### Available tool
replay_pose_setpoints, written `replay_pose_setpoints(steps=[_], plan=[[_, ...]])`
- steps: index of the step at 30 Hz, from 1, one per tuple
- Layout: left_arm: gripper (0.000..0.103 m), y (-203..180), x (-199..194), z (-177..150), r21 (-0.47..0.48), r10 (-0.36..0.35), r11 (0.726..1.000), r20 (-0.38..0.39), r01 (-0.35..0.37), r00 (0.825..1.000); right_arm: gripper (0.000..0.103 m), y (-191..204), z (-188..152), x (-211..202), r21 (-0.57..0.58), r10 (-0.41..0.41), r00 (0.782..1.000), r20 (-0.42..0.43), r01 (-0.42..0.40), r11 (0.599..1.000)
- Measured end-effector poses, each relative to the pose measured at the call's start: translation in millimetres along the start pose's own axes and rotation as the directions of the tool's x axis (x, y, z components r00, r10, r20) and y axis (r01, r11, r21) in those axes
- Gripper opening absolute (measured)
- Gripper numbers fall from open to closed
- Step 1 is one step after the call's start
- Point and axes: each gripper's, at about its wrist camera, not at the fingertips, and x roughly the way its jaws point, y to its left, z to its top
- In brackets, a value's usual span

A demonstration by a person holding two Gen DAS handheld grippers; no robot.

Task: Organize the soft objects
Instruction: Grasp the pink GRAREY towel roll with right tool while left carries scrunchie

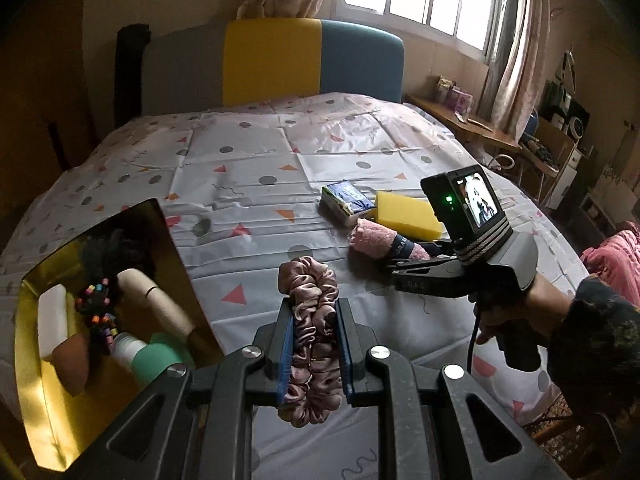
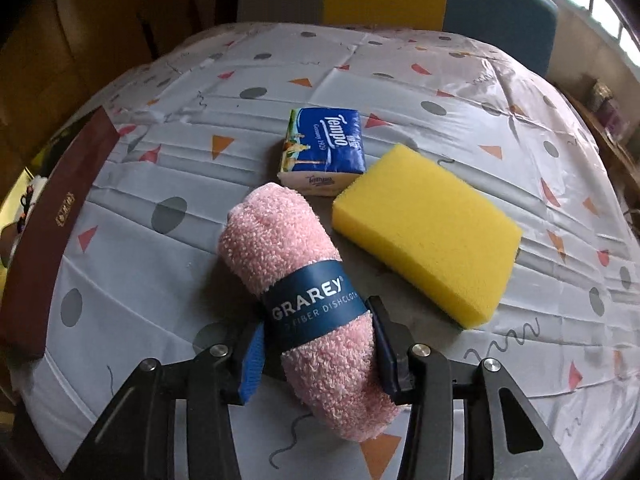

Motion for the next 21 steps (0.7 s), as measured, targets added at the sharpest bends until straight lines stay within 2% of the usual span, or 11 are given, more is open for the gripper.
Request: replay_pose_setpoints(steps=[10,16,21], plan=[[0.018,17.4,-22.8,-7.1,-0.029,0.041,0.999,0.032,-0.041,0.999,0.051,-2.1,-3.1,0.6,-0.002,-0.003,0.999,0.051,0.003,1.000],[0.019,28.2,-31.5,-11.3,-0.055,0.053,0.997,0.044,-0.050,0.998,0.051,2.1,-6.4,-0.3,-0.027,-0.036,0.996,0.083,0.038,0.999],[0.019,39.8,-35.5,-14.7,-0.086,0.057,0.995,0.042,-0.053,0.997,0.051,1.1,-9.1,-0.3,-0.027,-0.032,0.993,0.117,0.035,0.999]])
